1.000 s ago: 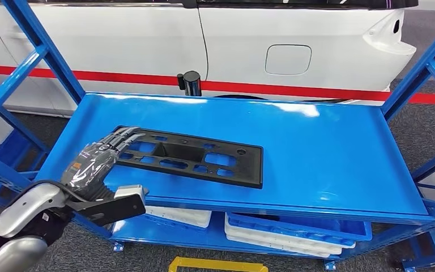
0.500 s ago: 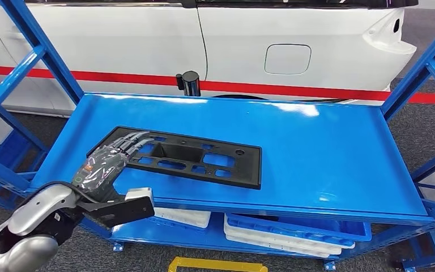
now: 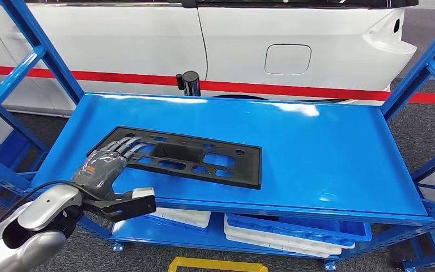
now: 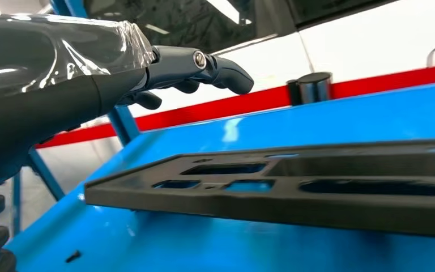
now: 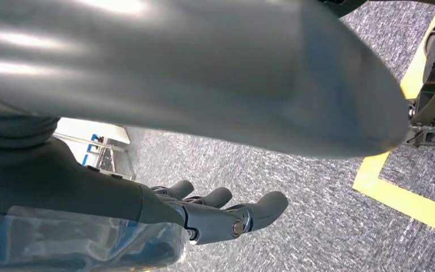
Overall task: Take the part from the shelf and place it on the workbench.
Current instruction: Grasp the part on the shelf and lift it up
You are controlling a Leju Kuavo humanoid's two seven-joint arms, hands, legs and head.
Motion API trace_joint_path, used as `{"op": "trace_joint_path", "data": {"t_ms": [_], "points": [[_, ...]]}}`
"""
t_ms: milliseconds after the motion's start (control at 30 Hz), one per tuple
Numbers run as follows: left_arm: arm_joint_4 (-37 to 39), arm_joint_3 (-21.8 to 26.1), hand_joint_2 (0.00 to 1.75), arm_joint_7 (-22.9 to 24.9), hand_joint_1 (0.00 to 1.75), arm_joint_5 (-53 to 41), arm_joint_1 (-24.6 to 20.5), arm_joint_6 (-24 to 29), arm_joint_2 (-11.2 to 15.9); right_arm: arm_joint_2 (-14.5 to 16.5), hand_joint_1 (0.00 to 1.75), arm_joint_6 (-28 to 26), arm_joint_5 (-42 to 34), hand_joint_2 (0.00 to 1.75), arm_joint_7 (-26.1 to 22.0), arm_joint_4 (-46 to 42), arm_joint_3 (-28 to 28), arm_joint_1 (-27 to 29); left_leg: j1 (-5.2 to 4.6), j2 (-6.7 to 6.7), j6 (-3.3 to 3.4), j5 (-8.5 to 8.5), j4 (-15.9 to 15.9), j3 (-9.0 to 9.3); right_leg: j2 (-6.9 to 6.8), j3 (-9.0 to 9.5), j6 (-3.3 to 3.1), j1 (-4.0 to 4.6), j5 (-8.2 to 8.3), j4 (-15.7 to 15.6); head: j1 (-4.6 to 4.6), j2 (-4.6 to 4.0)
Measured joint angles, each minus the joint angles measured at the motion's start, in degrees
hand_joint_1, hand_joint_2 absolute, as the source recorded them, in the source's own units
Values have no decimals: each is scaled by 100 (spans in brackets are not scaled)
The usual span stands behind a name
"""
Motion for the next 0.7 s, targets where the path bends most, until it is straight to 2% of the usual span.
{"op": "trace_joint_path", "data": {"t_ms": [700], "points": [[747,67,175,156,0,-391,-1,221,326,14,0,0,4,0,0,0,87,1,1,0,-1,1,-1,0,0,2,0,2,0,0,0,0]]}}
